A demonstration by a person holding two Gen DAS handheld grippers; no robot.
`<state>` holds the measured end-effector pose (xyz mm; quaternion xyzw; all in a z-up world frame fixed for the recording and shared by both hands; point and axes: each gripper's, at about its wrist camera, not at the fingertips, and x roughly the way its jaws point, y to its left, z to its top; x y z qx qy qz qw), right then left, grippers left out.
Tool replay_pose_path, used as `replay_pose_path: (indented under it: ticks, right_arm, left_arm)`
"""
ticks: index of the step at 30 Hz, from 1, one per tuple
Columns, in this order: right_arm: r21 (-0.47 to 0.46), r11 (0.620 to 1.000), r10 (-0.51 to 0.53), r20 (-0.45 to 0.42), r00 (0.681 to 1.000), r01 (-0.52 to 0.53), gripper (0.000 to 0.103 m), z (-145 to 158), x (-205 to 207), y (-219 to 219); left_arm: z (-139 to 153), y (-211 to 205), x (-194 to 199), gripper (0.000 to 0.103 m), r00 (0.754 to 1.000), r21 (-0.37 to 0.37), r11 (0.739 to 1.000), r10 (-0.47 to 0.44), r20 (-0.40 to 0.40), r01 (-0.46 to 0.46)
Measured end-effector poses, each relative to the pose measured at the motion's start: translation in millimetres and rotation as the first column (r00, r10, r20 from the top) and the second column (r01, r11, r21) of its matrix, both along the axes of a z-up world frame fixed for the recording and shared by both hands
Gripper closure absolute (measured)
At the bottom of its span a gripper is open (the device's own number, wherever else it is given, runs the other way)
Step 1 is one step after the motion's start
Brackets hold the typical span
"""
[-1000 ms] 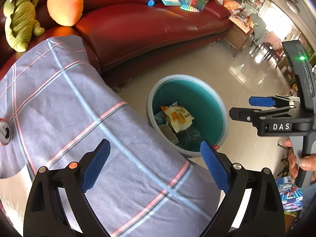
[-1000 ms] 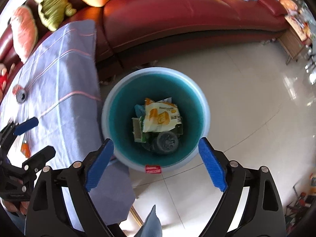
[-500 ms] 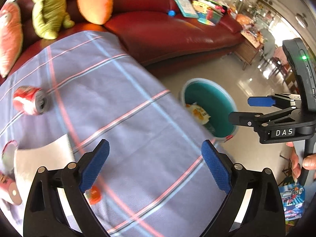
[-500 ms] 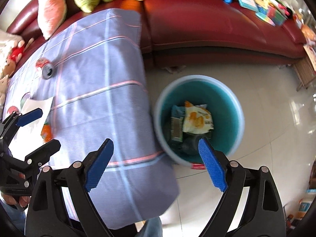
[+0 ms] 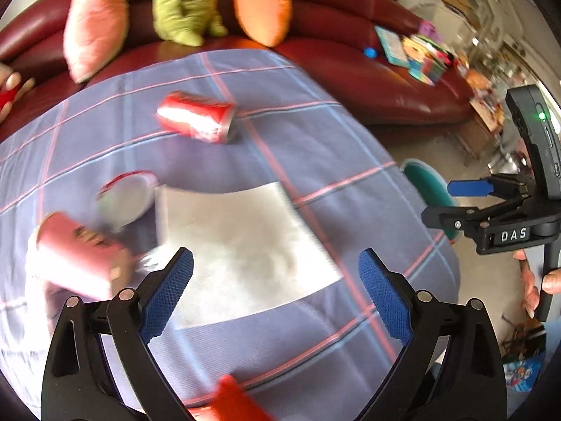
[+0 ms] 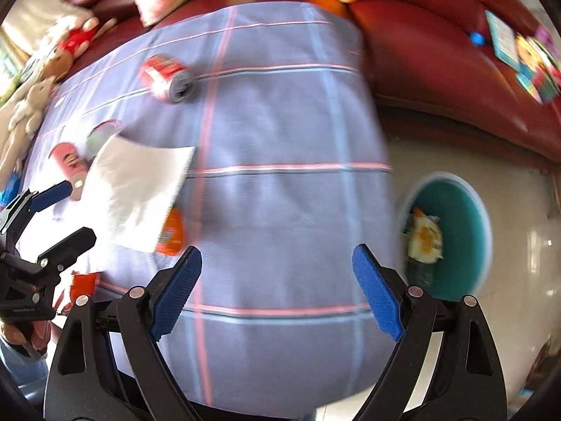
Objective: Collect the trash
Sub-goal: 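Move both open grippers back over the table trash, then grasp the clear plastic bag with the left gripper while the right gripper grasps the pink paper cup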
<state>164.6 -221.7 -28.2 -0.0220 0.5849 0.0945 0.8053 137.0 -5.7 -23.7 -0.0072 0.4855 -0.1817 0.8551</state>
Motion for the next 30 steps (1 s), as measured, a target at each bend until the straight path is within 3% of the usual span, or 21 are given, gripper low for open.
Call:
replay_pose_path:
  ticks: [12,19,27,29,30]
  right_arm:
    - [-0.021,0.976,0.215,-0.075,0.974,-0.217,0.019,-27,13,134]
    - [-0.047,0.969,0.237,-0.114,0.965,-0.244,0.019,-42,24,161]
    - [-0.050,0.968,0.238,-0.129,0.963,-0.246,0.019,-47,39,178]
    - [-0.051,0.964,0.253,-0.121,0.960,-0.261,0.019,-42,43,187]
    - [-0.051,0.962,0.262,-0.119,0.958,-0.270,0.019,-40,45,191]
  left_arm:
    - [-10,115,-19,0.007,0.993,0.009,0.993,0.121,0.014,-0.121]
    - [-27,189,-15,0.007,0.981,0.057,0.979,0.195,0.008,-0.196]
    - [-47,212,9,0.008,0.977,0.105,0.972,0.211,-0.015,-0.208]
    - [-50,213,15,0.013,0.980,0.115,0.974,0.199,-0.012,-0.196]
    - [-52,213,18,0.025,0.982,0.112,0.976,0.190,-0.014,-0.187]
